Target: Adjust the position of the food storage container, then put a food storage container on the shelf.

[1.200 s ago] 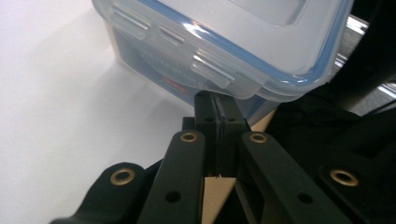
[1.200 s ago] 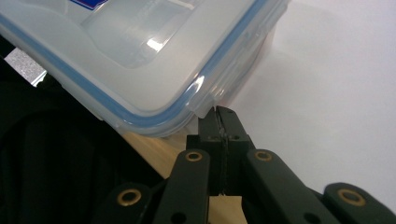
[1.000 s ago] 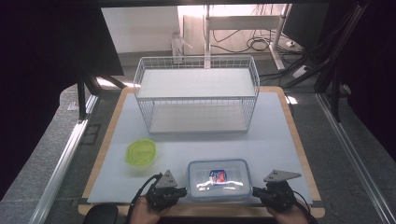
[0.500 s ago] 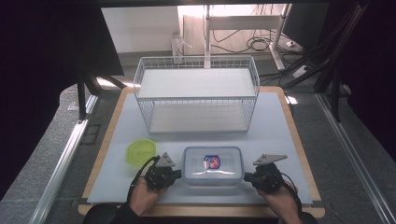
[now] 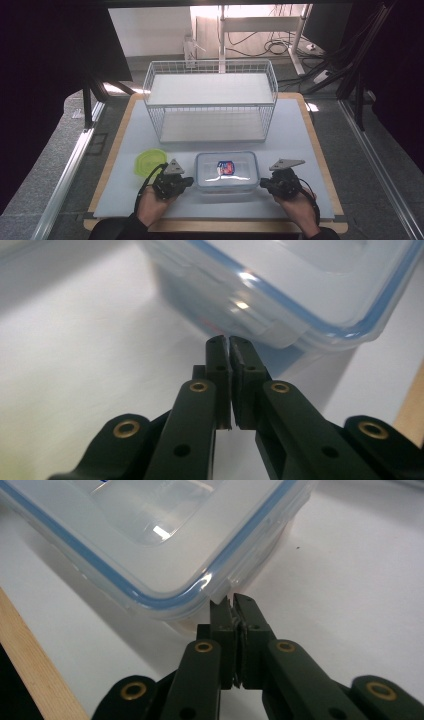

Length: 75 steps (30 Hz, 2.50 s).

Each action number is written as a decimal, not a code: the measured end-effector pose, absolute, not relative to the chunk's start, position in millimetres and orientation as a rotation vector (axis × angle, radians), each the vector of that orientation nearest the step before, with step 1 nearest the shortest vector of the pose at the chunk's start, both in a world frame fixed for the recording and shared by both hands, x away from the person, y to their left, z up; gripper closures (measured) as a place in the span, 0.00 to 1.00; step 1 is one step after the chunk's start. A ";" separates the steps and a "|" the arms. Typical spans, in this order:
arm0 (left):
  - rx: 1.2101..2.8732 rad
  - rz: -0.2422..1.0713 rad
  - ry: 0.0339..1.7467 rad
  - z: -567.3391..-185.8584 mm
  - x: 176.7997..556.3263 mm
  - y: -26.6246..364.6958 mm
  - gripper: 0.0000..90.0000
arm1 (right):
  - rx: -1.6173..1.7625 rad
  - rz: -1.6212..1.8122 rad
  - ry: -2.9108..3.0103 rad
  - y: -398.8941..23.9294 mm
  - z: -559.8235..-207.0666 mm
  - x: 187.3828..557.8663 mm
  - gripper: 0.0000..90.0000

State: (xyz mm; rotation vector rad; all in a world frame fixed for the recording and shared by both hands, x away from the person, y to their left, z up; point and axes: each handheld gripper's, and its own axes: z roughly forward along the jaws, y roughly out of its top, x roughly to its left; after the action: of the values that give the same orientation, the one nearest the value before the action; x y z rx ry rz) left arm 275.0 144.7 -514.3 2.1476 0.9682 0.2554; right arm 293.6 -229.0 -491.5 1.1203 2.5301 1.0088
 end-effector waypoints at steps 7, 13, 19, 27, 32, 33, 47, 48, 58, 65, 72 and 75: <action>2.062 0.317 1.075 -505.9 274.8 173.5 1.00 | 1.119 1.021 2.512 -235.9 -489.5 290.3 0.95; 2.023 0.347 1.137 -503.4 279.9 192.7 1.00 | 1.115 1.025 2.494 -238.1 -486.6 289.7 0.93; 2.019 0.352 1.176 -505.8 284.4 200.7 1.00 | 1.109 1.017 2.495 -238.3 -486.8 289.6 0.91; 2.004 0.367 1.201 -506.5 285.8 213.0 1.00 | 1.121 1.008 2.496 -240.6 -488.1 290.6 0.88; 2.029 0.353 1.190 -509.5 286.0 209.5 1.00 | 1.125 1.001 2.490 -242.0 -487.7 290.3 0.85; 2.031 0.351 1.184 -509.1 285.2 209.0 1.00 | 1.119 1.003 2.487 -242.4 -488.0 290.6 0.85; 2.033 0.358 1.050 -501.0 268.2 182.7 0.59 | 1.123 1.006 2.433 -251.4 -485.1 292.2 0.60; 2.033 0.357 1.044 -500.6 268.1 181.9 0.56 | 1.122 1.010 2.430 -251.7 -484.8 292.5 0.58; 1.989 0.323 0.968 -497.6 268.8 174.9 0.29 | 1.112 1.053 2.412 -252.6 -482.8 294.5 0.39; 1.976 0.268 0.919 -491.7 273.2 166.3 0.17 | 1.081 1.126 2.396 -256.5 -477.3 296.9 0.24; 1.993 0.236 0.878 -487.8 279.9 153.7 0.11 | 1.058 1.198 2.428 -253.0 -472.5 299.0 0.14; 2.016 0.209 0.887 -490.0 285.6 147.8 0.09 | 1.041 1.233 2.444 -249.5 -471.3 301.3 0.12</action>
State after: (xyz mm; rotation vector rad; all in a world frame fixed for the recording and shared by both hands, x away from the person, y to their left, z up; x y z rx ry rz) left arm 285.6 147.8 -490.0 2.0164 0.8868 0.2093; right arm 301.3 -249.5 -471.3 1.0406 2.4440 1.2333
